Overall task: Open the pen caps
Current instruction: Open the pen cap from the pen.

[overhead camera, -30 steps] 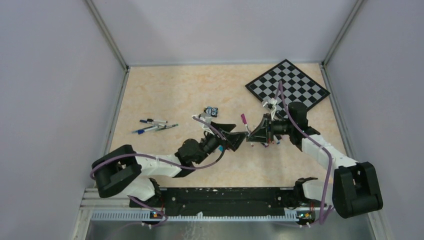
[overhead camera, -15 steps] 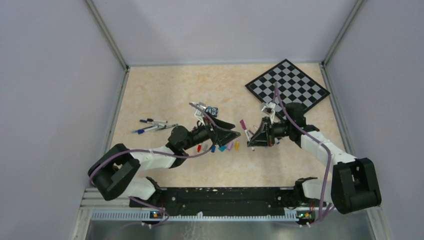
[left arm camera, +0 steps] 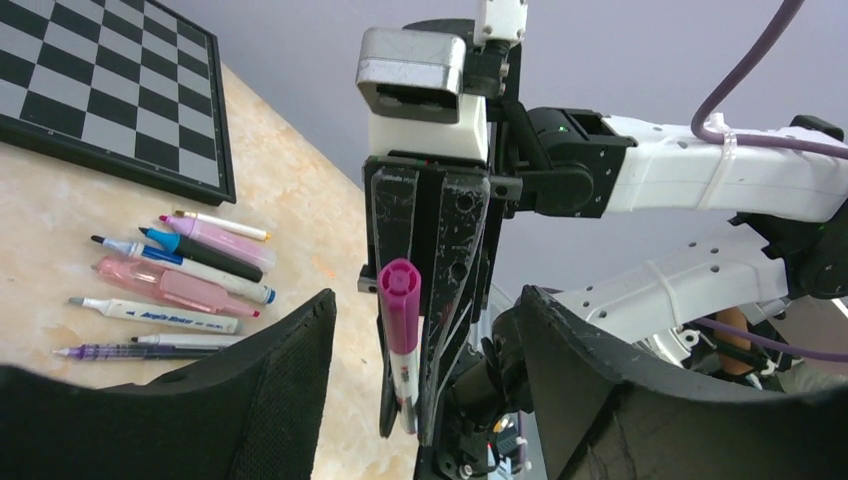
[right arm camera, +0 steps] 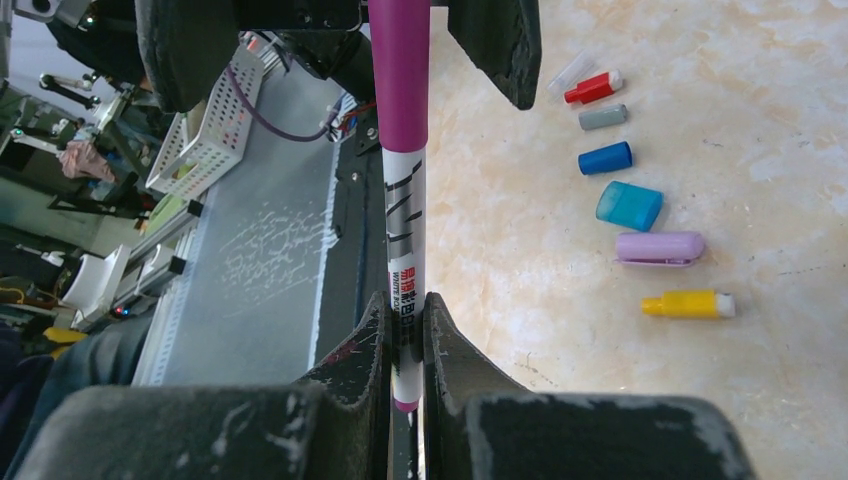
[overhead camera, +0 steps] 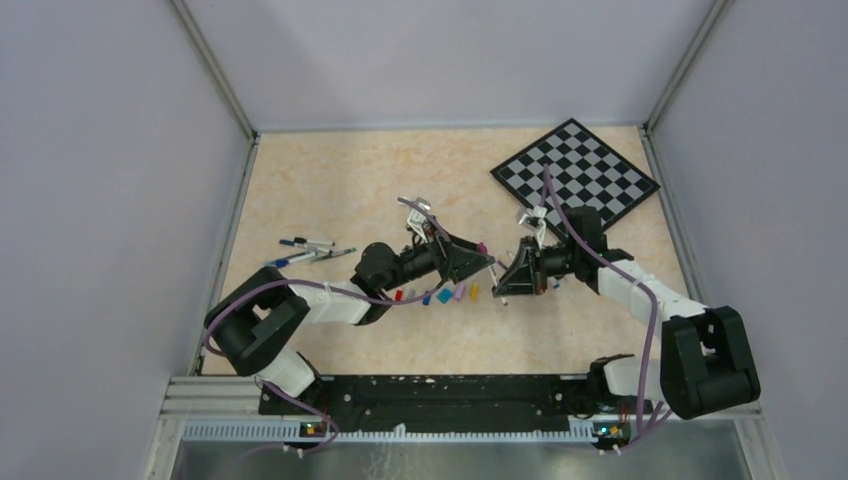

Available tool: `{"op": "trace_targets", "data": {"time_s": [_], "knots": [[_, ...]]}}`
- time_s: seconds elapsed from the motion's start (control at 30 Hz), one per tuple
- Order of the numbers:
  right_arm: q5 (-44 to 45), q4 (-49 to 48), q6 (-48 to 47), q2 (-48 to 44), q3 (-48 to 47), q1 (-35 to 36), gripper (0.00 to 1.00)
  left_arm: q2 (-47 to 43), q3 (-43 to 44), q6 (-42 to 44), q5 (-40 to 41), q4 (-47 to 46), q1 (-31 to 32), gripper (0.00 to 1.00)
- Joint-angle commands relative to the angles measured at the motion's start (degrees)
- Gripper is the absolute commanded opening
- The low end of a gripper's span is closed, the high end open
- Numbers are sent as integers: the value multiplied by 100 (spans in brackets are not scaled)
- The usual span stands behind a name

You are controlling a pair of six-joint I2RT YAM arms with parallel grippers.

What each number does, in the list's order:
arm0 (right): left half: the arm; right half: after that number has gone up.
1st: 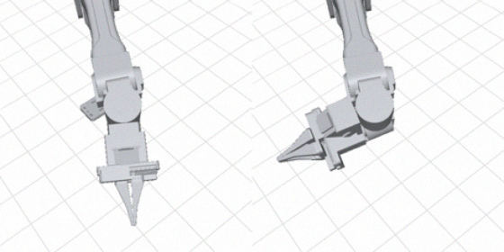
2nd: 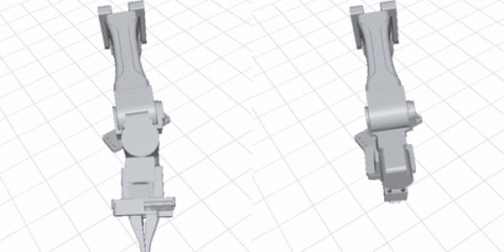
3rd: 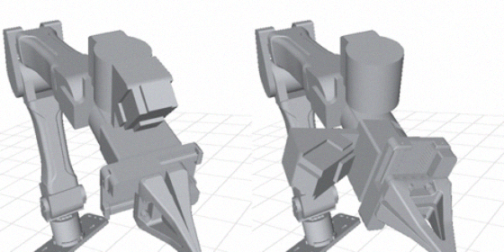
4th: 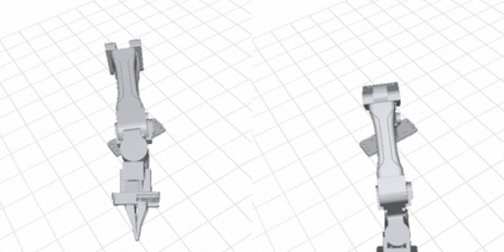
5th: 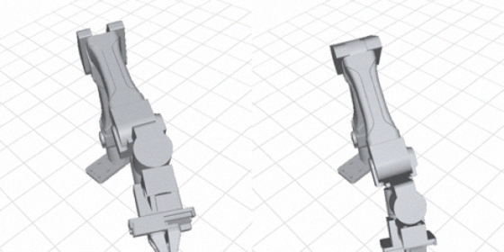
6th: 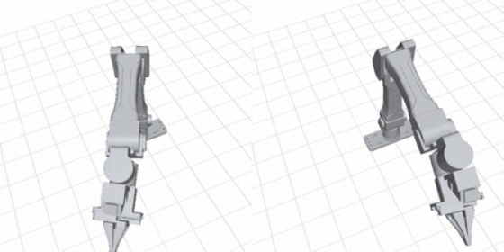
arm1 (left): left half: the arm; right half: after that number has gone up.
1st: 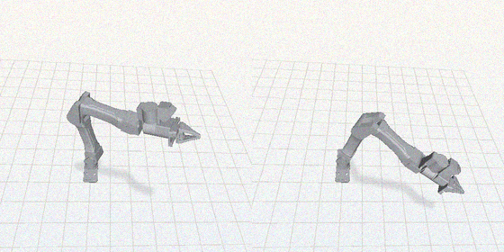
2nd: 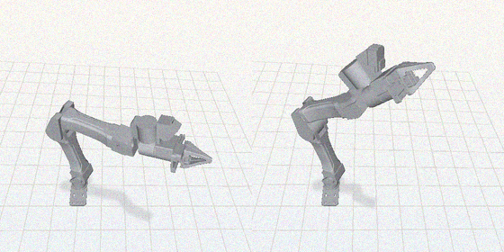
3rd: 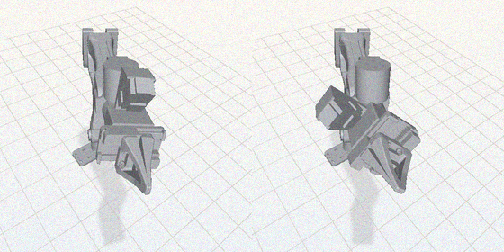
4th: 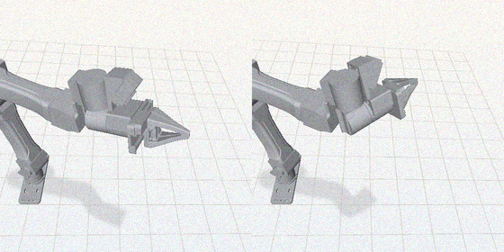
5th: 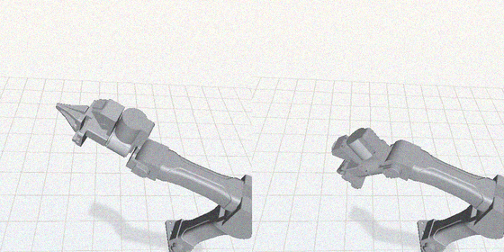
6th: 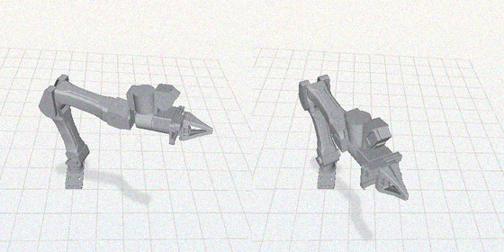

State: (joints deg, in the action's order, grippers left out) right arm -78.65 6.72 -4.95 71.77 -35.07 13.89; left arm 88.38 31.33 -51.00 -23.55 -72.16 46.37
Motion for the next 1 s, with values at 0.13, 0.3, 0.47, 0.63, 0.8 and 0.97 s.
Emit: {"op": "trace_targets", "data": {"time_s": [0.13,0.3,0.47,0.63,0.8,0.97], "knots": [[-60,-131,-51,109,-165,121,0,91,293,127,237,-512,122,48],[-34,-111,-50,125,-184,118,0,183,295,29,145,-638,135,29],[-22,-87,-71,128,-197,118,0,193,288,32,119,-650,137,15],[33,12,-160,127,-204,118,0,-6,265,230,383,-560,74,0],[33,-8,-132,250,-154,252,0,-615,309,87,954,-337,-653,0],[175,357,-365,423,-284,434,0,-1256,507,366,1877,67,-1211,0]]}}
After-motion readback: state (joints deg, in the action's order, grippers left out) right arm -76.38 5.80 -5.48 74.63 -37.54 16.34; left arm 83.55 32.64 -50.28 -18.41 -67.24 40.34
